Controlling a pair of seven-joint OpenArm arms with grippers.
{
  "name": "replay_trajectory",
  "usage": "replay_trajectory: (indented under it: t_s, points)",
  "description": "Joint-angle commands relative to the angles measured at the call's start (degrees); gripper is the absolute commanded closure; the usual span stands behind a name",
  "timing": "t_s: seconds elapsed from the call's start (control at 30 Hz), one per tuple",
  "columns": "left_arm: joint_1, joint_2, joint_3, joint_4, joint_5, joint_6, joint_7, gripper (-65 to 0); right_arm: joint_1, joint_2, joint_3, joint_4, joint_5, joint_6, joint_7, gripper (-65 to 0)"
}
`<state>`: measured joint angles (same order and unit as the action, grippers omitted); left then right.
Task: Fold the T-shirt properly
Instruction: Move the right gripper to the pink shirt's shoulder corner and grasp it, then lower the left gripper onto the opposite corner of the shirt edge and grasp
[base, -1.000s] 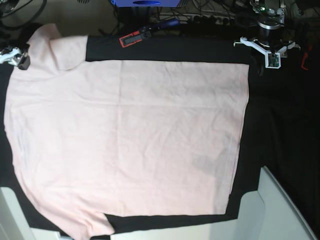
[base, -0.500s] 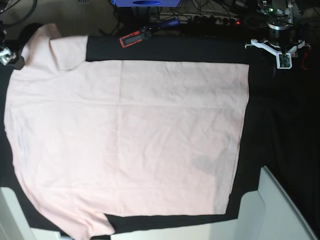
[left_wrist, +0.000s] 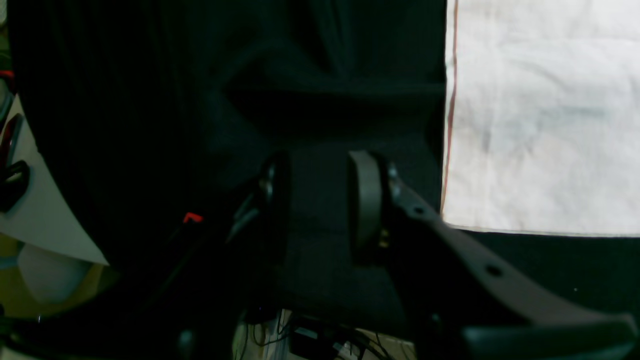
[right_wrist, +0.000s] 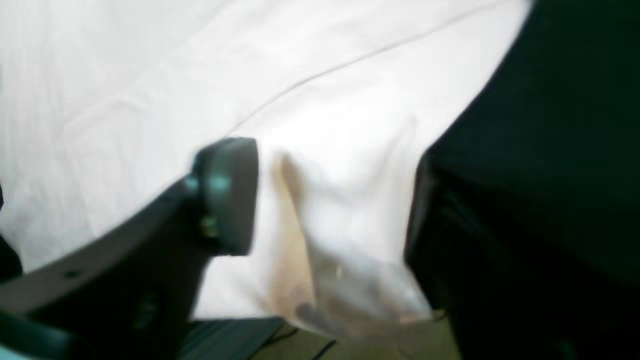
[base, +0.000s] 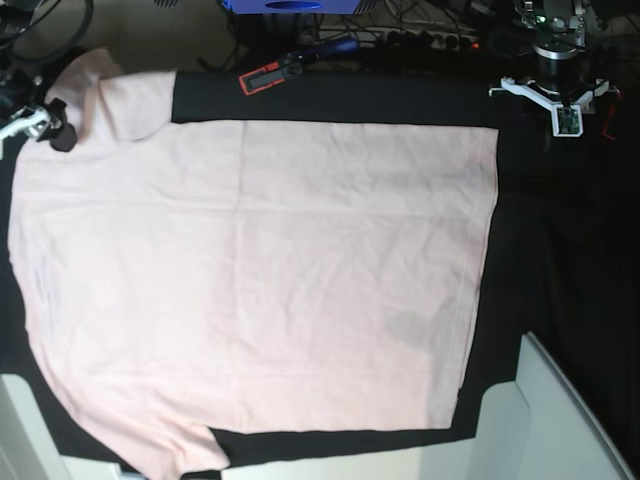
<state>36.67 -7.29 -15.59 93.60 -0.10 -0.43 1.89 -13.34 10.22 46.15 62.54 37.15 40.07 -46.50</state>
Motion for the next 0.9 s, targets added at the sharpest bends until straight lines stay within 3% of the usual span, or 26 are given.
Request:
replay_trajectory:
  t_s: [0.0,0.1,0.2,0.23,0.37,0.47,0.6,0.87]
  points:
    - [0.5,-0.5,-0.3,0.8,-0.2,0.6,-1.4,-20.2,-0.2,-0.1,-0.3,-0.1,-1.5,-0.1,-2.7,-29.5]
    - [0.5,-0.5,-0.3,0.0,-0.3,0.6,-1.4,-20.3,-0.2,-0.1,-0.3,-0.3,-1.5,-0.1,-2.8,-19.2]
    - [-0.6,-0.5,-0.2,-2.3,-0.3,0.6,-1.3,-20.7,-0.2,-0.1,-0.3,-0.5,-1.8,-0.1,-3.1,-1.9]
    - [-0.7,-0.5,-0.2,-3.1,-0.3,0.3,-1.3,-22.0,-0.2,-0.1,-0.3,-0.6,-1.8,-0.1,-3.2,0.0]
    - [-0.8,-0.3,-0.2,-5.2,-1.6,-5.9,-1.3,-35.8,-0.2,-0.1,-0.3,-0.6,-1.8,-0.1,-3.2,0.0]
    - [-0.8,-0.5,-0.2,-6.5,-8.8,-7.8,-1.3,-41.3,-0.2,-0.2,-0.3,-0.6,-1.8,-0.1,-3.2,0.0]
    - [-0.8,-0.8,-0.2,-8.0,-15.9,-9.6,-1.3,-42.7,-0.2,-0.2,-0.3,-0.6,-1.8,-0.1,-3.2,0.0]
    - [-5.2,-0.4,-0.1,-14.4,-16.5,-12.5,-1.6,-42.7,-0.2,-0.2,-0.3,-0.6,-1.8,-0.1,-3.2,0.0]
